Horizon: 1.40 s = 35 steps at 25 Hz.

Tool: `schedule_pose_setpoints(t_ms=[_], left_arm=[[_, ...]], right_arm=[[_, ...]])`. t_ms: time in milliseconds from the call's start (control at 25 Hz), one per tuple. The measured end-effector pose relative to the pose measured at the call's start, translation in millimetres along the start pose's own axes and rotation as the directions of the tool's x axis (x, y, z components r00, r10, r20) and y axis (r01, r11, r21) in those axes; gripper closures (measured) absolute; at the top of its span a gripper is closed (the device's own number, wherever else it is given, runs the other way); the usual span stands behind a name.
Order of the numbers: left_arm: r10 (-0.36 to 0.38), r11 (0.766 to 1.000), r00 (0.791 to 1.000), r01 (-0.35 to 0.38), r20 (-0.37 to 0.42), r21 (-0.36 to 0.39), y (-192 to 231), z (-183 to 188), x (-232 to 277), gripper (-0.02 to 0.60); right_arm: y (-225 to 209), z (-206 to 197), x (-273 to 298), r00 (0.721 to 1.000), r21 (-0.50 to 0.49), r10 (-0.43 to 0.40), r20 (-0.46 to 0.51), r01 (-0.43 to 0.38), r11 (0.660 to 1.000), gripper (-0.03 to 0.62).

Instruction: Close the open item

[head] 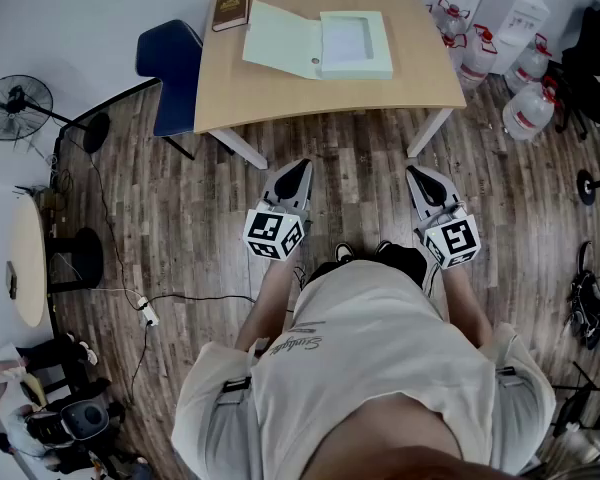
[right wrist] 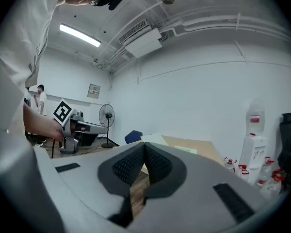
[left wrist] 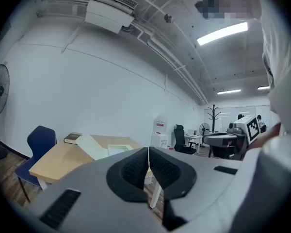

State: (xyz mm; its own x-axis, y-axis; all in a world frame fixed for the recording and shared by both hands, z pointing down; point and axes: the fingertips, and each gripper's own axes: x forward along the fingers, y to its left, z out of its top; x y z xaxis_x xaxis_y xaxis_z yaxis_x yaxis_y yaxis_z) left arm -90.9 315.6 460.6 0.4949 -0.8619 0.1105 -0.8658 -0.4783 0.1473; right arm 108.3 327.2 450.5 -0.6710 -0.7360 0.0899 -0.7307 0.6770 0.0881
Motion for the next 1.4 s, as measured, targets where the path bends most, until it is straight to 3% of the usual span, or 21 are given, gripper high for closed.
schedule_pose_setpoints(t_ms=[480,920,1400], left_arm=[[-0.003,0.999,1.000,0.003,-0.014,-0.049,20,-14,1,0.566],[-0.058,0.994,0.994,0.049,-0.094,-0.097,11,-40,36,0.566],[-0.026,1.000,0.994,0.027,-0.102,0.007,37,9,102,0.566]], right_arm=[[1,8,8,0.999,-0.036,-0.043,-0.014,0.043,0.998,0.599],[-19,-27,8,0.991,0.033,-0.075,-0.115,0.079,0.996,0.599],[-79,-25,65,0.998,0.084,-0.030,-0.055,0.034,0.996,0.599]])
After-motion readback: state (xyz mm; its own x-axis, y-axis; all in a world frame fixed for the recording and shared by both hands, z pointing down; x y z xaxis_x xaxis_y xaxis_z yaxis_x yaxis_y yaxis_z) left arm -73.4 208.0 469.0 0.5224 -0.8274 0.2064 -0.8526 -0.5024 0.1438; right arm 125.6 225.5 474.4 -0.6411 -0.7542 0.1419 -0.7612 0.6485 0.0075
